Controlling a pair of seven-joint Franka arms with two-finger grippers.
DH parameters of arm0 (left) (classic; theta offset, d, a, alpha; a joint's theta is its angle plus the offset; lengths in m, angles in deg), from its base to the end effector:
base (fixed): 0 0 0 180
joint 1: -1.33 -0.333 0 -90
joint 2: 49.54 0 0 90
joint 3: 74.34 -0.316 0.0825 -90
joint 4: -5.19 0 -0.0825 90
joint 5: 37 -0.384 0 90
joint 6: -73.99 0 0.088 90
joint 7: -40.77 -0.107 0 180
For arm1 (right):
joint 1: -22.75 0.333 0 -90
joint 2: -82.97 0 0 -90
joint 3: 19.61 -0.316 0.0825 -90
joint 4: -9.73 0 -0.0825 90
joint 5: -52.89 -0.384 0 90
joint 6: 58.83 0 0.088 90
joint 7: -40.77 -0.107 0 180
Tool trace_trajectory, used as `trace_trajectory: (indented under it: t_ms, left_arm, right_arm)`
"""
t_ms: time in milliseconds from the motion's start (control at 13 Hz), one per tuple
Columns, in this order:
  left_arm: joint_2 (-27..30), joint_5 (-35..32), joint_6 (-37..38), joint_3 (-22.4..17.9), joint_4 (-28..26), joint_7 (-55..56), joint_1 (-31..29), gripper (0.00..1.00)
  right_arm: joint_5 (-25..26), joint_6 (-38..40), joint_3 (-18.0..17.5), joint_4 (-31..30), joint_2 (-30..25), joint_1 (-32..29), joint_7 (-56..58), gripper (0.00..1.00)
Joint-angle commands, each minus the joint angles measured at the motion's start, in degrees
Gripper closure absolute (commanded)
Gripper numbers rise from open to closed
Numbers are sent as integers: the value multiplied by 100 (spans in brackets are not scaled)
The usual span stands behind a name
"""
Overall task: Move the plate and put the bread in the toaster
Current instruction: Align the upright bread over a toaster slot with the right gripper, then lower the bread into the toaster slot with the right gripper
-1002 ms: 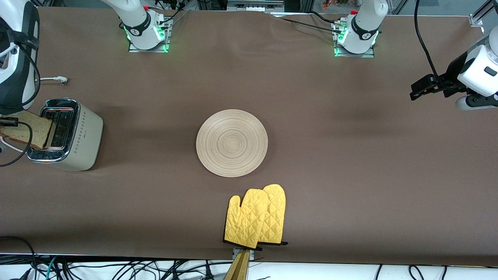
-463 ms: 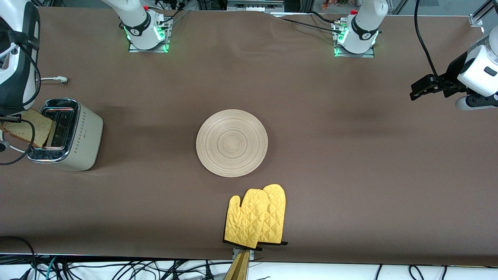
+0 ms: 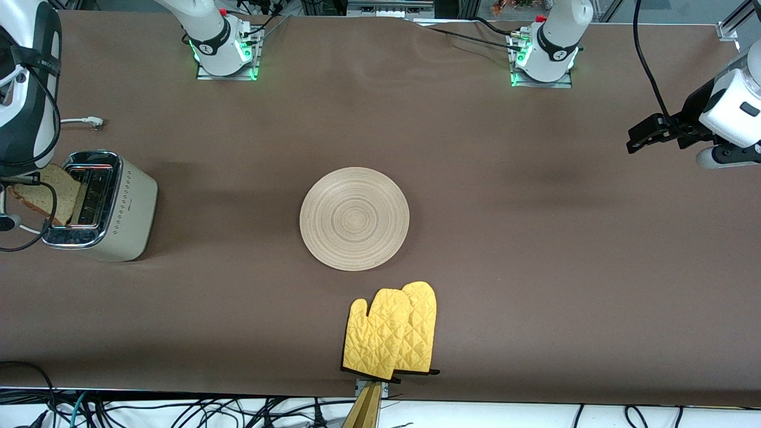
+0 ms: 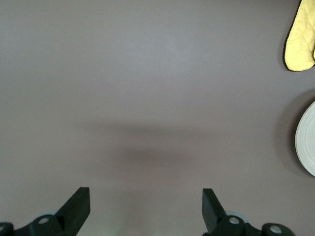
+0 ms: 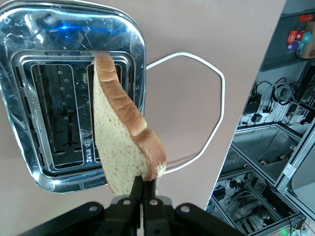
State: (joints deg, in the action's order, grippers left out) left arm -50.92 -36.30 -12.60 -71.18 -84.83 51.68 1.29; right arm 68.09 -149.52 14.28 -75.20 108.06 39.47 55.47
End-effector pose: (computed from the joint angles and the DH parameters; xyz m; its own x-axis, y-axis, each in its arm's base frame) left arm 0.5538 -0.0312 0.6060 0.9872 0.1349 -0.0849 0.1352 -0.9908 -0.0026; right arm 0.6198 -0.1614 0.4502 0.9256 -0.0708 -0.3719 0.0871 -0.9161 0.3913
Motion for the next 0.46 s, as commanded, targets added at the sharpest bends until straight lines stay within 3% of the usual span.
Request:
trace_trajectory:
  t_ms: [0,386]
  left_arm:
    - [50,141,55,-9,-15,-124,-40,0]
    - [50,141,46,-18,-15,-124,-40,0]
  right_arm:
    - [-174,165,-14,20,-4,16,-1,100]
    - [-254,429,-23,38,-39,148,-142,100]
